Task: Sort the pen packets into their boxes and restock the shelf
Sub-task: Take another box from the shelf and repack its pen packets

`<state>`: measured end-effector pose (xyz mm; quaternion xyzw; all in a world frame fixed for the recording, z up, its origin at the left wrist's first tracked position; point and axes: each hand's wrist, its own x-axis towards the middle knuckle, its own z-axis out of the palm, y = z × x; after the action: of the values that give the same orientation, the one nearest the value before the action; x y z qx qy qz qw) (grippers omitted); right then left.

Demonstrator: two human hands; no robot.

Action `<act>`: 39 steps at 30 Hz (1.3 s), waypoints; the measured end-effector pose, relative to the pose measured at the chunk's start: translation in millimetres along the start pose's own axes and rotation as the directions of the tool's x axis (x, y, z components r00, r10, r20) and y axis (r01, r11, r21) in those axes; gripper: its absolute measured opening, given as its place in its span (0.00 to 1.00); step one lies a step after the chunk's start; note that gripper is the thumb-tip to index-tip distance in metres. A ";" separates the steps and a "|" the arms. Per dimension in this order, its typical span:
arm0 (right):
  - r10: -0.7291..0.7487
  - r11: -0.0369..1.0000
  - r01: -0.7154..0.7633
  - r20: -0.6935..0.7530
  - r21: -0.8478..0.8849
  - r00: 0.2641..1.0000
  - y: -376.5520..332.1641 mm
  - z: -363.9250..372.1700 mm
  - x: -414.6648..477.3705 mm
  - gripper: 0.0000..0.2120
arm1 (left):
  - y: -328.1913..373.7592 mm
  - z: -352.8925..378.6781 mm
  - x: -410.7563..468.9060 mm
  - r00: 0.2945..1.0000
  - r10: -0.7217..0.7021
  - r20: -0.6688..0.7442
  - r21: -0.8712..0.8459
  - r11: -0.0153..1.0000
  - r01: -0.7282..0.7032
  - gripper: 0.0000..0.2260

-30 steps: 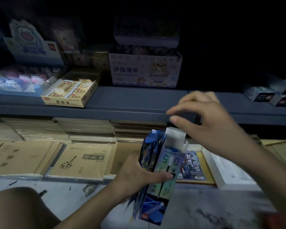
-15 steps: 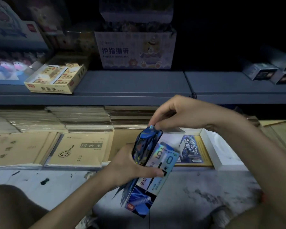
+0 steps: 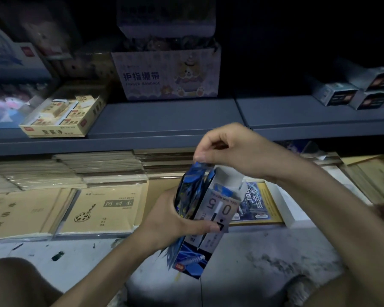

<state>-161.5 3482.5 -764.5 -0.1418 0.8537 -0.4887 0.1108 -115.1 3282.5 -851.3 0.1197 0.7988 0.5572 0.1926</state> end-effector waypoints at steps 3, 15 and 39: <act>-0.050 0.998 0.056 -0.166 0.028 0.985 -5.2 -3.0 1.2 0.04 | -2.5 -2.2 -0.4 1.000 -0.022 0.002 -0.026 0.999 0.022 0.24; -0.243 0.914 0.397 -0.668 0.085 0.703 -14.3 -34.8 -10.8 0.10 | -27.2 -0.2 -12.5 0.943 -0.038 -0.332 -0.058 0.998 0.020 0.19; -0.094 0.921 -0.030 -0.297 -0.388 0.950 -3.2 39.7 -34.9 0.11 | -32.7 2.3 -10.9 0.847 0.160 -0.506 0.120 0.986 -0.115 0.23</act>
<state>-115.4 3461.2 -779.7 -0.0966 0.9376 -0.3282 -0.0629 -103.5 3268.5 -880.7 0.0316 0.8334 0.5469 -0.0732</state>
